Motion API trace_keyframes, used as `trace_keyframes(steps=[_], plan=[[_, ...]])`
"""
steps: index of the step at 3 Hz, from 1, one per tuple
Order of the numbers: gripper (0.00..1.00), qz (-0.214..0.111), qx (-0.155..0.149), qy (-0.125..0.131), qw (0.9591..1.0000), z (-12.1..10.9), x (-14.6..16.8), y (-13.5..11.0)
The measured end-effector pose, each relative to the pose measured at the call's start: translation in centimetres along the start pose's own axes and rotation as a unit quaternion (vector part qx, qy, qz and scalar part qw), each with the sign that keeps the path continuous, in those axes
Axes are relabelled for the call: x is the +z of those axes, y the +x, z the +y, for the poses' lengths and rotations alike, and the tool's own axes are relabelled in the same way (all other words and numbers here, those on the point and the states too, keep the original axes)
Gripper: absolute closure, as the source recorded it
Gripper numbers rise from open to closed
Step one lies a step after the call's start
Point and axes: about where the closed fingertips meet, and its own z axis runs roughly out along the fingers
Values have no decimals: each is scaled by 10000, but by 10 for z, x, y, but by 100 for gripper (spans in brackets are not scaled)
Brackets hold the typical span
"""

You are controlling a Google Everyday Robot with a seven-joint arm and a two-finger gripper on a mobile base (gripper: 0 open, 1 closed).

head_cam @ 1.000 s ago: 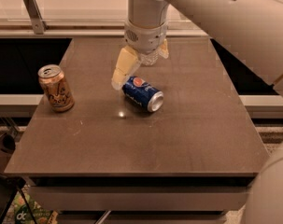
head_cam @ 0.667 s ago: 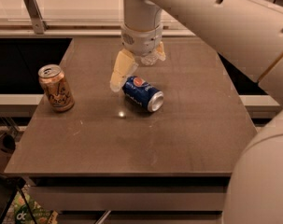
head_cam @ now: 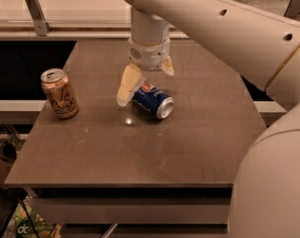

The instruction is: Place pepsi can upright

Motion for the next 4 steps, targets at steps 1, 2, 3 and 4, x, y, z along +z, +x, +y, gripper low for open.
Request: trace_keyframes(steps=[1,2,3,4], plan=[[0,62,47,-80,9999,3,11,2],[17,81,87,-148,9998,5,20,3],[41,22,80,-138,9999,5,21,0],[64,-23,78,-137,9999,5,22,-3]])
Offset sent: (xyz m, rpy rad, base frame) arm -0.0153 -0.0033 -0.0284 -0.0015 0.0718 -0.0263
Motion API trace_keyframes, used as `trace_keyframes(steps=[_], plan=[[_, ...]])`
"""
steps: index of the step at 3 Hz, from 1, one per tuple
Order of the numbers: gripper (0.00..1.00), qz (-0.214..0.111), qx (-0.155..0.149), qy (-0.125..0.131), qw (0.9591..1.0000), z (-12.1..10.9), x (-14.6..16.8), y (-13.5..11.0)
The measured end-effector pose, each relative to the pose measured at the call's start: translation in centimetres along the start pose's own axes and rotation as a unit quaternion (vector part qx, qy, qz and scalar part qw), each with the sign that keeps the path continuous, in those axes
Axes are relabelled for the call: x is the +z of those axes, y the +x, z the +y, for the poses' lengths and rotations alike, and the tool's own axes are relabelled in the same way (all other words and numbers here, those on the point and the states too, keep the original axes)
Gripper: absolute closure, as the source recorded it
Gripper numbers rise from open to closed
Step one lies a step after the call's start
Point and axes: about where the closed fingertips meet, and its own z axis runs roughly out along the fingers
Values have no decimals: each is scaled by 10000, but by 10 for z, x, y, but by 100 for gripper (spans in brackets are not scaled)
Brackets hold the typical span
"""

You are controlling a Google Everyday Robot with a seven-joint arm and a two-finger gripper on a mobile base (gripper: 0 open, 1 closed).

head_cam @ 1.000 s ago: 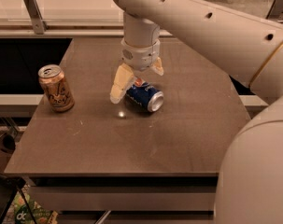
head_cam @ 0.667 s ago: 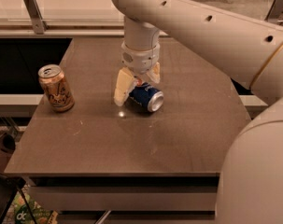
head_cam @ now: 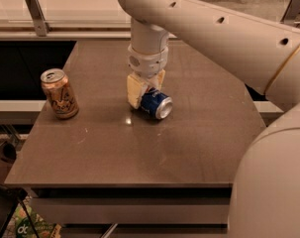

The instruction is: Place pepsi can upright

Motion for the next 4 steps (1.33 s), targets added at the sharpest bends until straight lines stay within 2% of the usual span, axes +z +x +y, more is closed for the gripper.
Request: trace_keyframes(steps=[1,2,3,4], plan=[[86,-36,-3,1,10000,0,1,-2],[100,-66,-6,1,10000,0,3,-4],[100,-66,-6,1,10000,0,3,-4],[100,-250,14,86,9996,-4,-12,-6]])
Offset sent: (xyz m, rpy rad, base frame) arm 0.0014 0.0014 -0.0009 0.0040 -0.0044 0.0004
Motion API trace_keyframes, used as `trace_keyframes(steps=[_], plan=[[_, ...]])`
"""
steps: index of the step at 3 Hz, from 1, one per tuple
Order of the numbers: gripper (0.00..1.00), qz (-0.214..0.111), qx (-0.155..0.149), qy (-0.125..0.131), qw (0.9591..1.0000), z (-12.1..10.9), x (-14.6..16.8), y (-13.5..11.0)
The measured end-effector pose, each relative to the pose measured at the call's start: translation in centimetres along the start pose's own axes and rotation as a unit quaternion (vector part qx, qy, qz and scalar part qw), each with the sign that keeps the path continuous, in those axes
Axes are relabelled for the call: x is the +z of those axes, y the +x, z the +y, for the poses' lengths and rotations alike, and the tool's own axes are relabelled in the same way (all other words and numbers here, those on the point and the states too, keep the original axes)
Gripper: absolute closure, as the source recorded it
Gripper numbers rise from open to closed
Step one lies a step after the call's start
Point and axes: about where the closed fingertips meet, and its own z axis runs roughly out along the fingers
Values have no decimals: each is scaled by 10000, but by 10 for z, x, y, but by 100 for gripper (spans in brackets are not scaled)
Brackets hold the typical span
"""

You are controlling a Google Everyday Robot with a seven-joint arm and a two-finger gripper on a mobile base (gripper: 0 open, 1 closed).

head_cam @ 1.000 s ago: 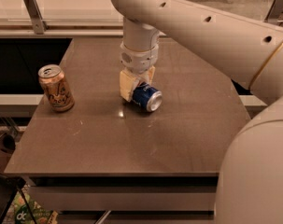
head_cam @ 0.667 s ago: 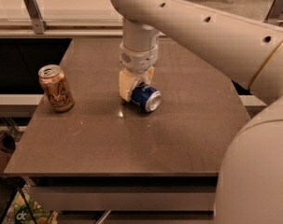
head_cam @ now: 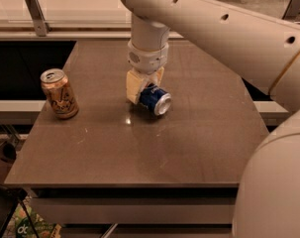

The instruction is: Place pepsi can upright

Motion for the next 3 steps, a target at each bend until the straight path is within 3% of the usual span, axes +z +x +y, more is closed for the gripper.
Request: trace_keyframes(steps=[1,2,3], plan=[[100,-253,99,131,9995,-10,-22,7],[100,-754,174,190,9968,-20,-48,19],[100,-1509,157,166,9883,-29,-72,25]])
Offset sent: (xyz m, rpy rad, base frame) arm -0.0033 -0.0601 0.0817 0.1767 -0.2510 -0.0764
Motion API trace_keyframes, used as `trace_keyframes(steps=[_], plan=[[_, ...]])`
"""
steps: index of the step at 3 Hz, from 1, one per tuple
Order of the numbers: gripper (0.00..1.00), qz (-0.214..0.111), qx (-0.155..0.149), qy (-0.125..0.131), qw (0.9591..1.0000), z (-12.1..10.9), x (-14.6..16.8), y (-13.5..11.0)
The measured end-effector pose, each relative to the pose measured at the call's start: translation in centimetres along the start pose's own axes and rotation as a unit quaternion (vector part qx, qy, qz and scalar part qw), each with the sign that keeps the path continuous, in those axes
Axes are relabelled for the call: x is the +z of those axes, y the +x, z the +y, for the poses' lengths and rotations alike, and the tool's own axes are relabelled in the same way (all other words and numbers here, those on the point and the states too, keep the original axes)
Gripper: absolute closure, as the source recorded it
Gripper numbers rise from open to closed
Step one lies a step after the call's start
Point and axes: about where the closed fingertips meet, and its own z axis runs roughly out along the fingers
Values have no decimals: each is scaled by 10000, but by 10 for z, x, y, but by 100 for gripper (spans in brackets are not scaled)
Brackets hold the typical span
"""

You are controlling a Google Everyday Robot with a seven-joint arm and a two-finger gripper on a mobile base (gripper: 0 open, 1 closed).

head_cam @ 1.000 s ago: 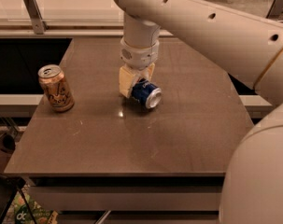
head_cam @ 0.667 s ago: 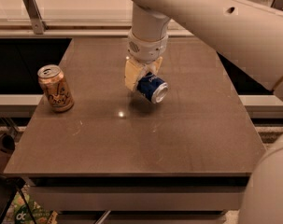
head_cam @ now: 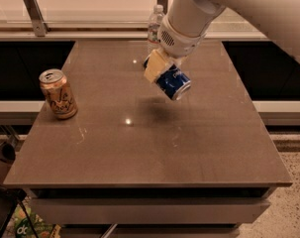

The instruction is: Place pepsi can upright

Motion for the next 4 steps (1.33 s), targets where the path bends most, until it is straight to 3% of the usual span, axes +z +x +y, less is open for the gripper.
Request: trace_keyframes(steps=[1,2,4], plan=[[100,-705,-78,-68,9975,-9,-17,-11],[100,-1283,-190,-168,9914,-16,-31,-21],[100,-2175,-578,-403,9735,-4,-38,-41]])
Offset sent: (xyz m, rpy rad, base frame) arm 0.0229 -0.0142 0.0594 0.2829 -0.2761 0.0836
